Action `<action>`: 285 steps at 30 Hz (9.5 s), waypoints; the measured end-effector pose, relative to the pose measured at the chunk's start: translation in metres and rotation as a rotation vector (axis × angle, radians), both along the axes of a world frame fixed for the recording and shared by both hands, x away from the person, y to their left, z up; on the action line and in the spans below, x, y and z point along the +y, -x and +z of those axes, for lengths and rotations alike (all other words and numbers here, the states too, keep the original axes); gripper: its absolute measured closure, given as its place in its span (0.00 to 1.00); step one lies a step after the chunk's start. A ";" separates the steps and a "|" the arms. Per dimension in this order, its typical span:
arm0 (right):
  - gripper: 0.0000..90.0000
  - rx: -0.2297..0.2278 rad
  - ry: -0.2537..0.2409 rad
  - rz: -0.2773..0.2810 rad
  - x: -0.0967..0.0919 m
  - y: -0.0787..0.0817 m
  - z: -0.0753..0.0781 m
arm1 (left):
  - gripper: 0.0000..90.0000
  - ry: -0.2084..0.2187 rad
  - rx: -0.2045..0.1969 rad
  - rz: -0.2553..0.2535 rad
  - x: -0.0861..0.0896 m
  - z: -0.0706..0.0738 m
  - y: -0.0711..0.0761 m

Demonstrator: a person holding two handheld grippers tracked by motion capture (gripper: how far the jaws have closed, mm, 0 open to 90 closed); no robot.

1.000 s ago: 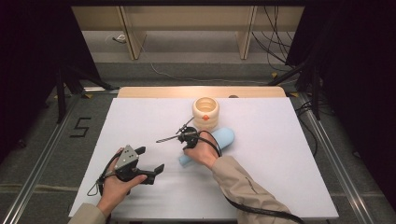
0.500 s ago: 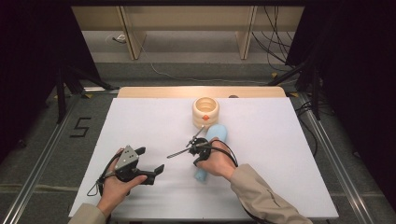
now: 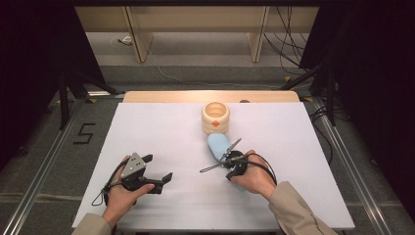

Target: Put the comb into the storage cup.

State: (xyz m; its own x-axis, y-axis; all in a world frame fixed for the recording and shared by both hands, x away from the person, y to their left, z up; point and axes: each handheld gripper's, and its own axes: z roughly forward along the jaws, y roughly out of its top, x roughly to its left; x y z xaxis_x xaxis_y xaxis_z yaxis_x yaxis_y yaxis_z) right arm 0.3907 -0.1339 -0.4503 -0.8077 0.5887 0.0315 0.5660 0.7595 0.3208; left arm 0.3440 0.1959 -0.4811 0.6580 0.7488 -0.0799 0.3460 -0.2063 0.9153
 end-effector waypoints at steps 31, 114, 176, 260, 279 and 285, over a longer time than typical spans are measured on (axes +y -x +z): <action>1.00 -0.039 0.004 -0.111 -0.059 -0.009 0.002 | 0.00 -0.003 -0.001 -0.002 0.001 0.000 0.000; 0.55 0.057 0.179 0.172 -0.009 -0.079 -0.006 | 0.00 0.005 0.000 0.001 0.002 0.000 -0.002; 0.78 -0.088 -0.087 0.030 -0.025 -0.050 0.023 | 0.00 0.005 0.003 -0.002 0.001 0.000 -0.001; 0.78 -0.452 -0.682 -0.205 -0.001 -0.012 0.022 | 0.12 0.109 0.040 -0.054 -0.056 0.018 -0.011; 0.78 -0.447 -0.695 -0.206 0.006 -0.009 0.022 | 0.16 0.109 0.051 -0.111 -0.094 0.017 -0.014; 0.78 -0.448 -0.693 -0.206 0.006 -0.008 0.021 | 0.16 0.113 0.060 -0.119 -0.103 0.015 -0.017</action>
State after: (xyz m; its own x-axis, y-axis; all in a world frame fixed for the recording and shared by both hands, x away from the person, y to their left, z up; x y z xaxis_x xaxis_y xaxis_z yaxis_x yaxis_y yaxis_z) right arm 0.3989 -0.1274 -0.4294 -0.7090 0.6908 0.1419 0.3801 0.2048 0.9020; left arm 0.3606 0.0930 -0.4659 0.7327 0.6502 -0.2010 0.3802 -0.1461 0.9133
